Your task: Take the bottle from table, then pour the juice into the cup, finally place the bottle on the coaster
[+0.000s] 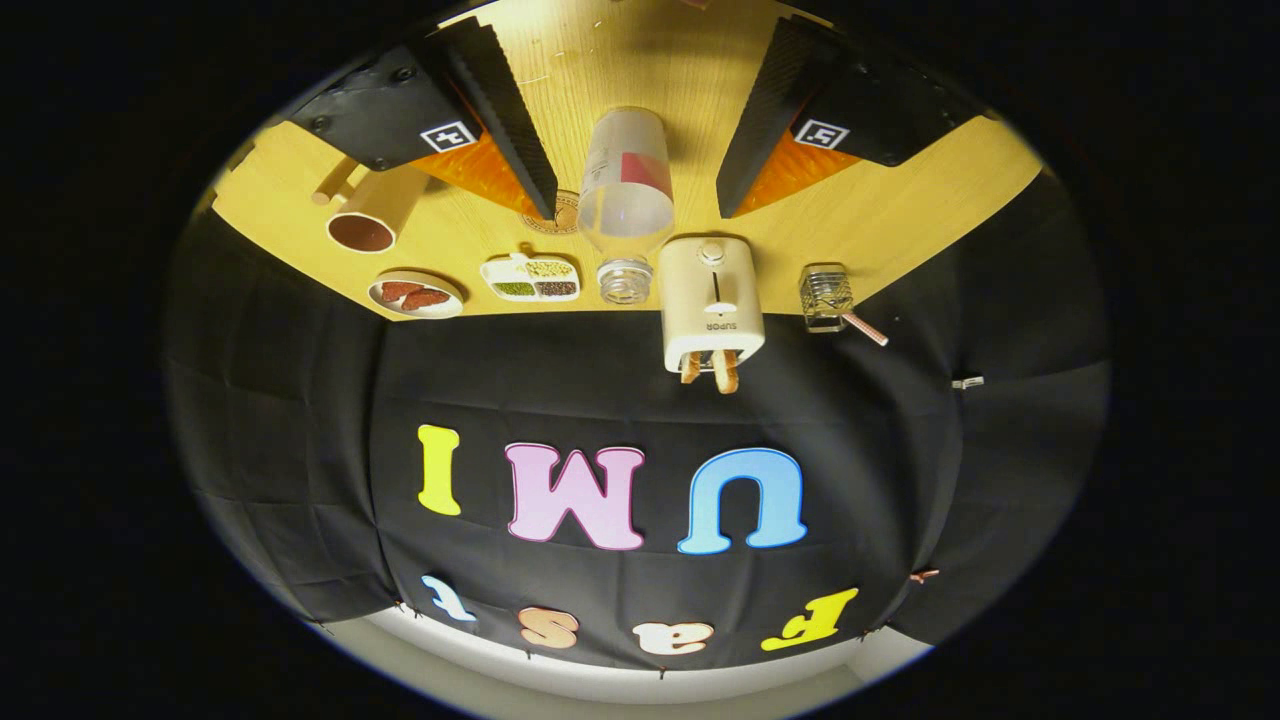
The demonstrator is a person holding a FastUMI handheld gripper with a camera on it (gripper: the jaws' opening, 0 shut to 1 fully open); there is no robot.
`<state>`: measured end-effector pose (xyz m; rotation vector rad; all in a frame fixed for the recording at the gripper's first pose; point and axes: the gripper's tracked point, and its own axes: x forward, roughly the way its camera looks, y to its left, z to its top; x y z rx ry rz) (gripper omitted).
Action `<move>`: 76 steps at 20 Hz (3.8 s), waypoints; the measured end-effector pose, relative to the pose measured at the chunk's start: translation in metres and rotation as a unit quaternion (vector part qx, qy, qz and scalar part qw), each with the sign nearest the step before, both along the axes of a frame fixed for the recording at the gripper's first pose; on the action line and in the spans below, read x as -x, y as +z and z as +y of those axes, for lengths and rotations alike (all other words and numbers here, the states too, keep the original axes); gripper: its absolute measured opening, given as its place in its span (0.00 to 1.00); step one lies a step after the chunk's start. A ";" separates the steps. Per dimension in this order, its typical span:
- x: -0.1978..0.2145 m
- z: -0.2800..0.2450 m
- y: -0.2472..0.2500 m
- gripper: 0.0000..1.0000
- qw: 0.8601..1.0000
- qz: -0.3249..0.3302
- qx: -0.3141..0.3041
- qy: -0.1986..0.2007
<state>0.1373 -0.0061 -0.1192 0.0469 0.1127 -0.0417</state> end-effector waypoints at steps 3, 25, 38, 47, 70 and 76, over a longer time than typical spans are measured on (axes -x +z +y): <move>-0.012 -0.002 -0.012 0.99 1.000 0.008 -0.001 -0.009; -0.073 -0.016 -0.056 0.80 0.998 0.018 0.026 -0.055; -0.059 -0.054 -0.001 0.71 0.979 0.007 -0.181 -0.088; -0.052 -0.080 0.031 0.71 0.917 0.017 -0.386 -0.097; -0.062 -0.129 -0.028 0.71 0.722 0.172 -0.663 -0.092; -0.073 -0.141 -0.025 0.71 0.661 0.179 -0.720 -0.112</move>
